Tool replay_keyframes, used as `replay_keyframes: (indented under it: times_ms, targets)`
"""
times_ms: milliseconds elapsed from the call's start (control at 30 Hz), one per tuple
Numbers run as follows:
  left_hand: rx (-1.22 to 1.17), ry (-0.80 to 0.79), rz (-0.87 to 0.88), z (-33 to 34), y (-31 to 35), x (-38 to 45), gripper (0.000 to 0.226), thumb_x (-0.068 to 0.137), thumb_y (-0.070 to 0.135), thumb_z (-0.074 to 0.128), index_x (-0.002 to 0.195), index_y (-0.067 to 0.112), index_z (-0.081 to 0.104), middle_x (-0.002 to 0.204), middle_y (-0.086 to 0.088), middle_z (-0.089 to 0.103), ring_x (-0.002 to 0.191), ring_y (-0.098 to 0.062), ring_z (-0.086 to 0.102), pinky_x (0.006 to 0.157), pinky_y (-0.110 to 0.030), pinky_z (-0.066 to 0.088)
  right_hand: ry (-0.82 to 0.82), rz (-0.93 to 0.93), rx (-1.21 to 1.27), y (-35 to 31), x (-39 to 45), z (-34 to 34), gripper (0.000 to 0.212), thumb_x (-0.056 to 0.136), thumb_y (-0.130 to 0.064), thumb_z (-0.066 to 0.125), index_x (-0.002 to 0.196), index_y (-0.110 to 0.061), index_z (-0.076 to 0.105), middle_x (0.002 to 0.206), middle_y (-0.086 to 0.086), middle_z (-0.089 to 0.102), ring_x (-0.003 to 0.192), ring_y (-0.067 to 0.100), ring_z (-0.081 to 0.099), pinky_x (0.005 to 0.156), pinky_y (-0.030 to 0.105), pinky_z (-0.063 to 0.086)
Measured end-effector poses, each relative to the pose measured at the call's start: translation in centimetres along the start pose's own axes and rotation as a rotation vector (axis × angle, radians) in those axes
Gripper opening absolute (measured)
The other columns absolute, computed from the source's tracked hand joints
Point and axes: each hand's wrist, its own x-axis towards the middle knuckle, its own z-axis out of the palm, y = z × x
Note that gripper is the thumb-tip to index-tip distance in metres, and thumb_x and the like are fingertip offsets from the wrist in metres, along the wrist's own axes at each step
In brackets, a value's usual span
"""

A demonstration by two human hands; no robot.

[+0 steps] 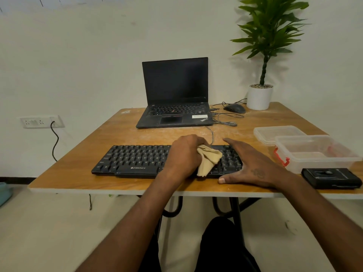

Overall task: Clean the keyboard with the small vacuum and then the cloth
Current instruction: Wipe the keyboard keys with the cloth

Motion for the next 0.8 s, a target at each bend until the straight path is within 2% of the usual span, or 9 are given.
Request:
replay_keyframes:
  times_ms: [133, 200, 333, 433, 600, 800]
  targets:
    - [-0.070, -0.031, 0.055, 1.1, 1.7, 0.7, 0.026, 0.091, 0.009, 0.071, 0.105, 0.029, 0.080, 0.100, 0.002, 0.078, 0.093, -0.017, 0.069, 0.077, -0.036, 0.057, 0.002, -0.007, -0.011, -0.1, 0.1, 0.0, 0.130, 0.053, -0.092, 0.068, 0.156, -0.047, 0.002, 0.165, -0.010, 0.017, 0.148, 0.015, 0.024, 0.117, 0.047, 0.034]
    - [-0.060, -0.024, 0.069, 1.3, 1.6, 0.9, 0.027, 0.090, 0.009, 0.071, 0.105, 0.029, 0.080, 0.100, 0.002, 0.077, 0.094, -0.017, 0.069, 0.080, -0.041, 0.059, 0.003, -0.006, -0.011, -0.1, 0.1, 0.0, 0.130, 0.053, -0.092, 0.068, 0.156, -0.046, 0.002, 0.165, -0.010, 0.018, 0.147, 0.015, 0.025, 0.117, 0.047, 0.034]
    - [0.074, 0.018, 0.041, 0.3, -0.3, 0.4, 0.031, 0.092, 0.005, 0.067, 0.110, 0.028, 0.078, 0.106, 0.005, 0.074, 0.096, -0.012, 0.063, 0.075, -0.029, 0.052, -0.001, -0.001, -0.009, 0.1, 0.0, 0.1, 0.129, 0.054, -0.091, 0.069, 0.155, -0.047, 0.002, 0.164, -0.008, 0.019, 0.145, 0.015, 0.028, 0.115, 0.046, 0.036]
    - [0.147, 0.058, -0.032, -1.0, -2.7, 0.2, 0.038, 0.090, -0.002, 0.063, 0.110, 0.026, 0.080, 0.106, 0.002, 0.075, 0.097, -0.016, 0.065, 0.070, -0.027, 0.045, -0.001, 0.004, -0.001, 0.1, 0.1, 0.1, 0.129, 0.055, -0.089, 0.071, 0.155, -0.047, 0.003, 0.163, -0.008, 0.019, 0.144, 0.015, 0.029, 0.115, 0.044, 0.036]
    - [0.088, 0.035, -0.080, -0.9, -3.4, 1.6, 0.038, 0.091, -0.002, 0.061, 0.105, 0.027, 0.082, 0.101, 0.003, 0.079, 0.093, -0.014, 0.067, 0.060, -0.022, 0.036, -0.004, 0.001, 0.001, 0.0, 0.0, 0.0, 0.129, 0.054, -0.090, 0.070, 0.155, -0.047, 0.002, 0.164, -0.008, 0.019, 0.144, 0.014, 0.029, 0.115, 0.044, 0.036]
    - [0.010, 0.002, -0.041, 1.2, -1.4, 4.2, 0.032, 0.093, 0.003, 0.064, 0.106, 0.026, 0.082, 0.101, 0.001, 0.079, 0.098, -0.017, 0.070, 0.074, -0.027, 0.047, 0.001, 0.002, 0.007, -0.2, -0.1, -0.1, 0.129, 0.053, -0.090, 0.070, 0.155, -0.048, 0.003, 0.163, -0.008, 0.020, 0.144, 0.014, 0.029, 0.115, 0.043, 0.036]
